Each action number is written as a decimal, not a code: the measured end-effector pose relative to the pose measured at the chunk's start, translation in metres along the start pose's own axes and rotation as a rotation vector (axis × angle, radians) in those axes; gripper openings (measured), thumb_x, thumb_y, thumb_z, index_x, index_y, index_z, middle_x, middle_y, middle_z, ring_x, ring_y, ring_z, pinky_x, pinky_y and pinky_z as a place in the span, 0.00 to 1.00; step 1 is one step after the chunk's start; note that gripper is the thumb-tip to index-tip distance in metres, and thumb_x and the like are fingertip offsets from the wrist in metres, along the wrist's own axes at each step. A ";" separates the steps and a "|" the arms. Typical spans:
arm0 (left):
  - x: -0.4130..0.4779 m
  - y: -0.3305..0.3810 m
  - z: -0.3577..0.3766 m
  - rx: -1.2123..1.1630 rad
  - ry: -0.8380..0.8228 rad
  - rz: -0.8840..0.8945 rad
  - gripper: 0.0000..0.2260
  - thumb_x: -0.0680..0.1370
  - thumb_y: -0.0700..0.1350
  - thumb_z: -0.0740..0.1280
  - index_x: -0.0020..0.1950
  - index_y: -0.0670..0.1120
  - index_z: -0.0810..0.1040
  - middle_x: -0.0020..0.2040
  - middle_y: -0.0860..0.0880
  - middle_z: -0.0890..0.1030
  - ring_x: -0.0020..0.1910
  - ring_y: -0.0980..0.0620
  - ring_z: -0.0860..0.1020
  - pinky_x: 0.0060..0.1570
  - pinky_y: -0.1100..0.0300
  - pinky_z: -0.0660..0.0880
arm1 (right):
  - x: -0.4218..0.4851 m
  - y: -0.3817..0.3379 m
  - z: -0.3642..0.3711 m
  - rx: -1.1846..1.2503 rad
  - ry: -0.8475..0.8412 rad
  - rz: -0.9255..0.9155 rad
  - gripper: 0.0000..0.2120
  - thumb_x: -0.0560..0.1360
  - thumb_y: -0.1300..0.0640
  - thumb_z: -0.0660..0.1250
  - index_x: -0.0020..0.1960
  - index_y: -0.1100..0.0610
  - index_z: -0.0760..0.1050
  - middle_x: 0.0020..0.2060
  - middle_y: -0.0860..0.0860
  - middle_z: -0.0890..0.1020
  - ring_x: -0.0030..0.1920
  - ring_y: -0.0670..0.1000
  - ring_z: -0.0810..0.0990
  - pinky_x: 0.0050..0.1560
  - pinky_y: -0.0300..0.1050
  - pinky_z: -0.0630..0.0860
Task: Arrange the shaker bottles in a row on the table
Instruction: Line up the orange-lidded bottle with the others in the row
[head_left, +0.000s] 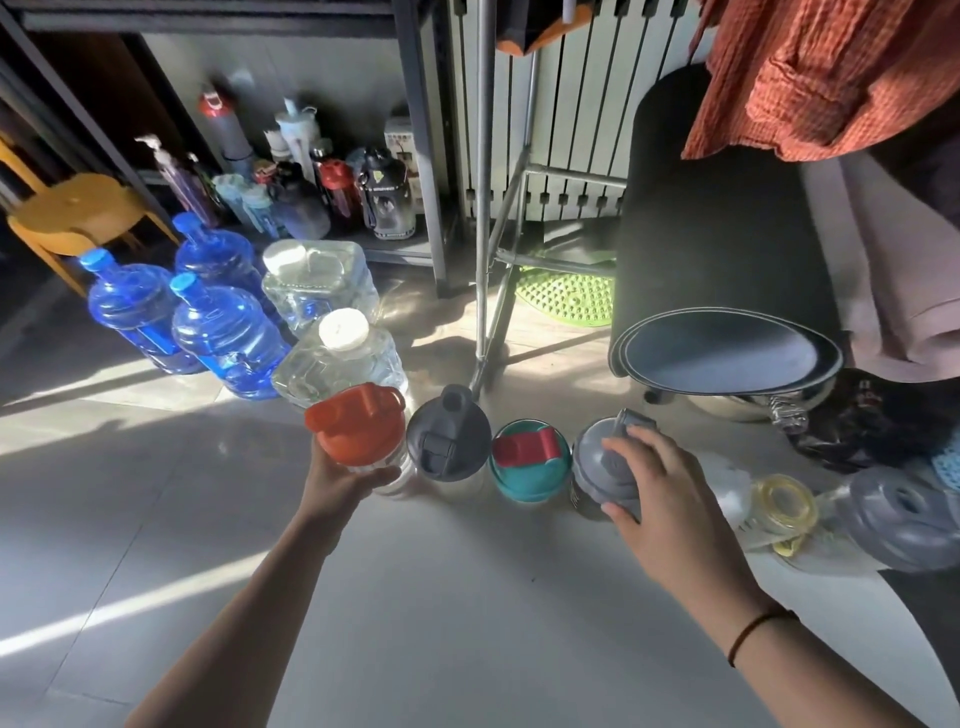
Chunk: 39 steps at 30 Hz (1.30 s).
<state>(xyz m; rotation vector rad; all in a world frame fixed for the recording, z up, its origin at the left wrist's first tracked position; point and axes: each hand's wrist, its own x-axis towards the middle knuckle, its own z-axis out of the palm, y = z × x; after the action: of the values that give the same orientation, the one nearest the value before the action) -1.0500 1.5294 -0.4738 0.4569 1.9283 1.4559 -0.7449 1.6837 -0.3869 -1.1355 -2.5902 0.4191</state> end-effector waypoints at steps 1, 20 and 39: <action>0.001 0.001 0.001 0.001 -0.014 0.004 0.42 0.56 0.42 0.80 0.67 0.53 0.67 0.60 0.44 0.79 0.59 0.43 0.79 0.53 0.41 0.78 | 0.000 0.000 0.001 0.008 0.006 0.006 0.28 0.59 0.63 0.79 0.57 0.55 0.75 0.59 0.56 0.76 0.53 0.60 0.77 0.51 0.52 0.77; -0.010 -0.004 0.006 -0.031 0.014 0.049 0.42 0.54 0.44 0.79 0.67 0.50 0.68 0.60 0.40 0.79 0.54 0.47 0.79 0.52 0.45 0.78 | -0.006 -0.002 0.003 0.029 -0.014 0.029 0.28 0.63 0.61 0.76 0.61 0.56 0.72 0.65 0.55 0.72 0.62 0.58 0.73 0.57 0.49 0.74; -0.006 -0.006 0.004 0.012 -0.036 0.074 0.44 0.55 0.46 0.80 0.69 0.49 0.65 0.63 0.41 0.77 0.61 0.44 0.78 0.57 0.48 0.76 | -0.012 -0.003 0.013 0.067 0.024 0.056 0.30 0.64 0.61 0.76 0.63 0.55 0.70 0.68 0.55 0.69 0.67 0.57 0.69 0.62 0.50 0.72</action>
<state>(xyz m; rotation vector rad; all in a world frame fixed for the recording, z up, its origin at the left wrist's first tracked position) -1.0424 1.5270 -0.4788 0.5617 1.9111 1.4734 -0.7438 1.6710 -0.3994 -1.1851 -2.5091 0.4971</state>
